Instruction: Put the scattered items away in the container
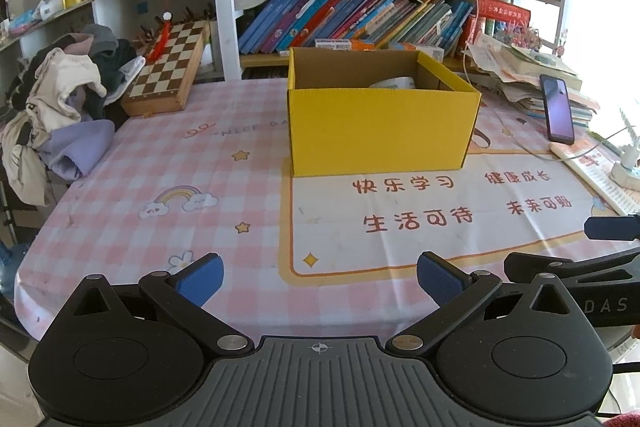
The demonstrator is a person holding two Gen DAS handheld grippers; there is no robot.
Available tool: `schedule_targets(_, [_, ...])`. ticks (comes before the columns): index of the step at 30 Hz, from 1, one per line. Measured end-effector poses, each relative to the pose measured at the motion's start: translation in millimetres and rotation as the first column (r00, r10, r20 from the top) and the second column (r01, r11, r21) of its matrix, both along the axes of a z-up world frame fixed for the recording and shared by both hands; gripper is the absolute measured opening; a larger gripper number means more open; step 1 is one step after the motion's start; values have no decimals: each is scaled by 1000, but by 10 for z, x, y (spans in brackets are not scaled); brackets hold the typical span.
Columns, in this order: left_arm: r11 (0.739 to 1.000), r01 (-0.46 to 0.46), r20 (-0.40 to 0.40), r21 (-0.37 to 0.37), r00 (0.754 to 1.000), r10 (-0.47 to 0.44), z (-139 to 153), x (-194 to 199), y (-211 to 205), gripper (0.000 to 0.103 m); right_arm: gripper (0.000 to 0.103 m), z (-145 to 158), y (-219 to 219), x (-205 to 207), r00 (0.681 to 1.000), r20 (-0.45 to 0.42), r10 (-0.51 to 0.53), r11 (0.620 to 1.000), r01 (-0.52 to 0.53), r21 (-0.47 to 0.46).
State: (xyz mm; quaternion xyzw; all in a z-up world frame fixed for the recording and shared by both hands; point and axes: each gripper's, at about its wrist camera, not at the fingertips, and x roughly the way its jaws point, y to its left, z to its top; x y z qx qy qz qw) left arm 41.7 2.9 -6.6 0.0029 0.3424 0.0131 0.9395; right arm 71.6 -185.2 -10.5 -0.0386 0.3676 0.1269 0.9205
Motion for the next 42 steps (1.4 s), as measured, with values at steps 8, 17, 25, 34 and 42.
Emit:
schedule_targets(8, [1000, 1, 8, 2, 1000, -1, 11, 12, 8, 103, 103, -19, 19, 18, 1000, -9, -1, 1000, 1, 0])
schedule_targets(17, [1000, -3, 11, 2, 1000, 3, 13, 33, 29, 103, 103, -20, 56, 46, 1000, -9, 6, 1000, -6, -3])
schedule_targets(25, [1000, 1, 9, -13, 1000, -1, 16, 49, 37, 103, 103, -18, 67, 66, 1000, -11, 11, 1000, -11, -6])
schedule_targets(34, [1000, -3, 2, -15, 1000, 3, 9, 63, 35, 103, 103, -16, 63, 73, 1000, -14, 12, 1000, -12, -8])
schedule_targets(42, [1000, -9, -6, -17, 1000, 9, -5, 63, 30, 103, 103, -23, 61, 86, 1000, -18, 14, 1000, -14, -9])
